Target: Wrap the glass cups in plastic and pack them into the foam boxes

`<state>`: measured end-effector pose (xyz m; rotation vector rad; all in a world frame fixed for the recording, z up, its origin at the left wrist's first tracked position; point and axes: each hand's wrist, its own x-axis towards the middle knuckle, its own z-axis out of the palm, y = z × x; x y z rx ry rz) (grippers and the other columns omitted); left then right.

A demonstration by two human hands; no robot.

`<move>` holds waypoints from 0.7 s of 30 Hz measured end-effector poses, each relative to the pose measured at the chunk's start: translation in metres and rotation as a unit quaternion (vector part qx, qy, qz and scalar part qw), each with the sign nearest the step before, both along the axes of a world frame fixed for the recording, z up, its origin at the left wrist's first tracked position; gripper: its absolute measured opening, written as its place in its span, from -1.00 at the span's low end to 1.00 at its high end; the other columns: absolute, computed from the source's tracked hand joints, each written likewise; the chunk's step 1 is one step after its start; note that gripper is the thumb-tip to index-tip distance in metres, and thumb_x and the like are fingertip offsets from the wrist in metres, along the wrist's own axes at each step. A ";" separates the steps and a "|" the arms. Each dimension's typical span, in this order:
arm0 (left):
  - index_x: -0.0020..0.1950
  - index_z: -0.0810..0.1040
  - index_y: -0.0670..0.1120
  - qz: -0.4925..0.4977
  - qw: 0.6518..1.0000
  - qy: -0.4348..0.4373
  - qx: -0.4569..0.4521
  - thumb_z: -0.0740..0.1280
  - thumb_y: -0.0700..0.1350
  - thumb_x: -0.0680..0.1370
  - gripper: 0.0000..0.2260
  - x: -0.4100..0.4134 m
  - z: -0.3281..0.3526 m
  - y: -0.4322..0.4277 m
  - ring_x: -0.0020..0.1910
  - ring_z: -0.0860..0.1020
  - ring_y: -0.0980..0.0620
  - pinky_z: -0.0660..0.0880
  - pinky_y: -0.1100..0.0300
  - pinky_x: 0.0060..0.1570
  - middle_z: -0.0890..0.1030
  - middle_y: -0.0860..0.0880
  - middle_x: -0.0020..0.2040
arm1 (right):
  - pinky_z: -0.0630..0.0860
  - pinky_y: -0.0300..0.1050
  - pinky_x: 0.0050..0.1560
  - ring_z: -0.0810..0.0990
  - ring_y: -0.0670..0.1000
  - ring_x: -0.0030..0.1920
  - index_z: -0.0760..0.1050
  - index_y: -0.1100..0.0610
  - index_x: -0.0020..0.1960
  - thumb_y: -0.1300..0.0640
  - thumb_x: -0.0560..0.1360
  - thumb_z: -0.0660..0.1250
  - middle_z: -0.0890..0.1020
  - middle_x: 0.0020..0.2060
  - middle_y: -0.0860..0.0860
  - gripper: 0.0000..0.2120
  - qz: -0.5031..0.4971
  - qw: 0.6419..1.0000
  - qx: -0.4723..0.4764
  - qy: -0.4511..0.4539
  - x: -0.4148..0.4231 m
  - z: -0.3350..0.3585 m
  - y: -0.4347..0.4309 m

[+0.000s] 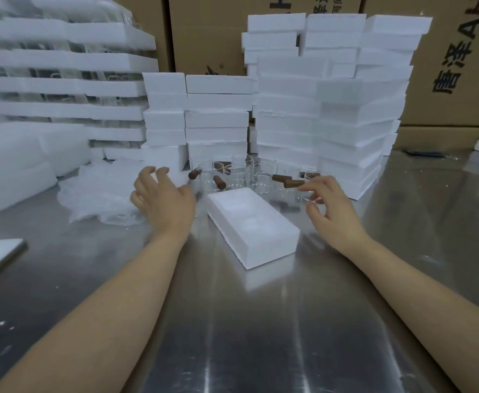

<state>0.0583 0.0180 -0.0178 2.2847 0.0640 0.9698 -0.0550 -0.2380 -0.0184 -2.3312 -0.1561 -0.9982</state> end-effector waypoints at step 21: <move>0.03 0.40 -0.17 -0.011 0.955 -0.191 -0.227 0.11 0.02 0.64 -0.74 0.000 0.030 0.011 -0.20 0.39 0.06 0.24 0.20 -0.03 0.48 -0.02 -0.08 | 0.22 -0.17 0.18 0.32 0.17 0.22 0.41 0.23 0.34 0.37 0.53 0.20 0.48 0.12 0.19 -0.62 -0.158 0.976 -0.100 0.116 0.032 -0.005 -0.025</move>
